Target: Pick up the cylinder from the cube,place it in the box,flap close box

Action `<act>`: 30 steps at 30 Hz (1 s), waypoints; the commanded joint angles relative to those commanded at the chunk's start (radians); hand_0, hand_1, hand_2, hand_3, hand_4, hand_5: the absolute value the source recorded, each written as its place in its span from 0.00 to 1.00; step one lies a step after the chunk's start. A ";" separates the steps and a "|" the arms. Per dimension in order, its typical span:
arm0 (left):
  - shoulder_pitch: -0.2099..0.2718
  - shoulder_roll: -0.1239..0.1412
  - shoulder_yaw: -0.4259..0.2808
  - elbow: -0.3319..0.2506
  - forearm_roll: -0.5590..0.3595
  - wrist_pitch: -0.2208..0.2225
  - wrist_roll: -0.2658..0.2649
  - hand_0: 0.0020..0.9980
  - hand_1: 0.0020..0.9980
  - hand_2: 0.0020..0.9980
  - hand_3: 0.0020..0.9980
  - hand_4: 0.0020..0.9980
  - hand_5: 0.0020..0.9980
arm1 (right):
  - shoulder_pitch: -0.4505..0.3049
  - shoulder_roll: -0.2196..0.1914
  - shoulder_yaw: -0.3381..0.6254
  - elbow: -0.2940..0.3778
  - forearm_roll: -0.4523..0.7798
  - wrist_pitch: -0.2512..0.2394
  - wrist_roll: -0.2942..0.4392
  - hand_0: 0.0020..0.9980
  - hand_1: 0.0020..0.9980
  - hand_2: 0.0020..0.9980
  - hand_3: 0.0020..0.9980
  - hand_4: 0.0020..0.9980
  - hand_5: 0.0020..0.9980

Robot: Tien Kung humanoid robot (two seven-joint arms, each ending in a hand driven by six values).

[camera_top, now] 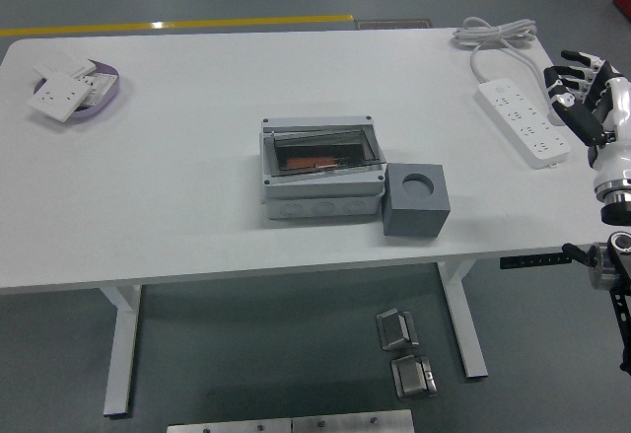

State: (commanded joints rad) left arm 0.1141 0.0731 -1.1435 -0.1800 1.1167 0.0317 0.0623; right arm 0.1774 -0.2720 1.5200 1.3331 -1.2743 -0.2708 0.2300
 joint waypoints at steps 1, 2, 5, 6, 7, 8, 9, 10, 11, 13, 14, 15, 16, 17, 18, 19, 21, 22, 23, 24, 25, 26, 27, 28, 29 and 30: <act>0.000 0.000 0.000 0.000 0.000 -0.001 -0.001 0.60 0.62 0.62 0.61 0.68 0.30 | 0.000 -0.003 0.000 0.002 -0.005 -0.004 0.000 0.69 0.66 0.67 0.70 0.76 0.50; 0.000 0.000 0.000 0.000 0.001 -0.001 -0.001 0.60 0.62 0.62 0.61 0.68 0.30 | 0.000 -0.007 -0.003 0.003 -0.009 -0.008 0.000 0.69 0.66 0.67 0.70 0.76 0.50; -0.002 0.002 -0.001 0.000 0.006 -0.002 -0.002 0.60 0.62 0.62 0.61 0.68 0.30 | 0.008 -0.031 -0.040 -0.005 -0.040 -0.019 -0.010 0.69 0.66 0.67 0.70 0.76 0.50; -0.003 0.003 -0.001 0.000 0.006 -0.002 -0.003 0.60 0.62 0.62 0.61 0.68 0.30 | 0.009 -0.034 -0.046 -0.007 -0.044 -0.021 -0.010 0.69 0.66 0.67 0.70 0.76 0.50; -0.005 0.005 -0.001 0.000 0.004 -0.003 -0.005 0.60 0.62 0.62 0.61 0.68 0.30 | 0.010 -0.036 -0.051 -0.009 -0.046 -0.023 -0.009 0.70 0.66 0.67 0.70 0.79 0.36; -0.007 0.006 0.000 0.000 0.004 -0.003 -0.006 0.60 0.62 0.62 0.61 0.68 0.30 | 0.010 -0.034 -0.051 -0.010 -0.046 -0.026 -0.007 0.70 0.66 0.67 0.70 0.79 0.36; -0.008 0.008 -0.001 0.000 0.005 -0.004 -0.007 0.60 0.62 0.62 0.61 0.68 0.30 | 0.010 -0.030 -0.048 -0.011 -0.046 -0.029 -0.003 0.70 0.66 0.67 0.70 0.79 0.36; -0.010 0.008 -0.002 0.000 0.007 -0.004 -0.006 0.60 0.62 0.62 0.61 0.68 0.30 | 0.010 -0.026 -0.045 -0.011 -0.046 -0.031 -0.001 0.70 0.66 0.67 0.70 0.79 0.36; -0.011 0.009 -0.004 0.000 0.009 -0.004 -0.006 0.60 0.62 0.62 0.61 0.68 0.30 | 0.010 -0.021 -0.042 -0.011 -0.046 -0.032 0.001 0.70 0.66 0.67 0.70 0.79 0.36; -0.015 0.011 -0.006 0.000 0.011 -0.005 -0.006 0.60 0.62 0.62 0.61 0.68 0.30 | 0.008 -0.013 -0.037 -0.011 -0.049 -0.033 0.001 0.74 0.68 0.67 0.70 0.80 0.33; -0.017 0.011 -0.008 0.000 0.012 -0.005 -0.006 0.60 0.62 0.62 0.61 0.68 0.30 | 0.007 -0.010 -0.035 -0.012 -0.050 -0.033 0.001 0.74 0.68 0.67 0.70 0.80 0.33; -0.019 0.012 -0.010 0.000 0.013 -0.005 -0.005 0.60 0.62 0.62 0.61 0.68 0.30 | 0.006 -0.008 -0.033 -0.012 -0.052 -0.033 0.000 0.74 0.68 0.67 0.70 0.80 0.33; -0.021 0.012 -0.012 0.000 0.014 -0.005 -0.005 0.60 0.62 0.62 0.61 0.68 0.30 | 0.005 -0.007 -0.031 -0.013 -0.054 -0.033 -0.001 0.74 0.68 0.67 0.70 0.80 0.33; -0.022 0.012 -0.014 0.000 0.016 -0.006 -0.004 0.60 0.62 0.62 0.61 0.68 0.30 | 0.004 -0.007 -0.029 -0.013 -0.055 -0.034 -0.001 0.74 0.68 0.67 0.70 0.80 0.33; -0.024 0.012 -0.016 0.000 0.017 -0.006 -0.004 0.60 0.62 0.62 0.61 0.68 0.30 | 0.003 -0.006 -0.027 -0.014 -0.055 -0.034 -0.001 0.74 0.68 0.67 0.70 0.80 0.33; -0.025 0.013 -0.018 0.000 0.019 -0.006 -0.004 0.60 0.62 0.62 0.61 0.68 0.30 | 0.002 -0.006 -0.024 -0.015 -0.055 -0.034 -0.001 0.74 0.68 0.68 0.70 0.80 0.33; -0.028 0.015 -0.021 0.000 0.020 -0.006 -0.003 0.60 0.62 0.62 0.61 0.68 0.30 | 0.000 -0.004 -0.016 -0.017 -0.052 -0.033 0.001 0.74 0.68 0.68 0.70 0.80 0.33; -0.029 0.015 -0.020 0.000 0.020 -0.007 -0.003 0.60 0.62 0.62 0.61 0.68 0.30 | -0.001 -0.003 -0.013 -0.018 -0.049 -0.032 0.003 0.74 0.68 0.68 0.70 0.80 0.33; -0.029 0.016 -0.019 0.000 0.018 -0.007 -0.004 0.60 0.62 0.62 0.61 0.68 0.30 | -0.002 -0.001 -0.010 -0.018 -0.044 -0.032 0.006 0.74 0.68 0.68 0.70 0.80 0.33; -0.029 0.018 -0.019 0.000 0.018 -0.007 -0.005 0.60 0.62 0.62 0.61 0.68 0.30 | -0.004 0.001 -0.008 -0.019 -0.037 -0.032 0.010 0.74 0.68 0.68 0.70 0.80 0.33; -0.030 0.019 -0.019 0.000 0.017 -0.007 -0.006 0.60 0.62 0.62 0.61 0.68 0.30 | -0.005 0.003 -0.007 -0.020 -0.028 -0.031 0.014 0.73 0.67 0.68 0.70 0.80 0.34; -0.030 0.019 -0.018 0.000 0.016 -0.008 -0.006 0.60 0.62 0.62 0.61 0.68 0.30 | -0.007 0.004 -0.006 -0.020 -0.022 -0.031 0.018 0.73 0.67 0.68 0.70 0.80 0.34; -0.030 0.019 -0.019 0.000 0.016 -0.008 -0.007 0.60 0.62 0.62 0.61 0.68 0.30 | -0.009 0.006 -0.005 -0.021 -0.016 -0.030 0.021 0.73 0.67 0.68 0.70 0.80 0.34; -0.030 0.019 -0.018 0.000 0.016 -0.008 -0.008 0.60 0.62 0.62 0.61 0.68 0.30 | -0.011 0.008 -0.004 -0.022 -0.011 -0.030 0.023 0.73 0.67 0.68 0.70 0.80 0.34; -0.031 0.019 -0.018 0.000 0.015 -0.008 -0.008 0.60 0.62 0.62 0.61 0.68 0.30 | -0.013 0.010 -0.002 -0.022 -0.007 -0.030 0.025 0.73 0.67 0.68 0.70 0.80 0.34; -0.031 0.019 -0.018 0.000 0.015 -0.008 -0.008 0.60 0.62 0.62 0.61 0.68 0.30 | -0.015 0.012 -0.001 -0.022 -0.005 -0.030 0.027 0.73 0.67 0.68 0.70 0.80 0.34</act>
State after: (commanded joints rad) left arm 0.0829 0.0924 -1.1616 -0.1800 1.1317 0.0232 0.0538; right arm 0.1629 -0.2604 1.5189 1.3107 -1.2794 -0.3012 0.2570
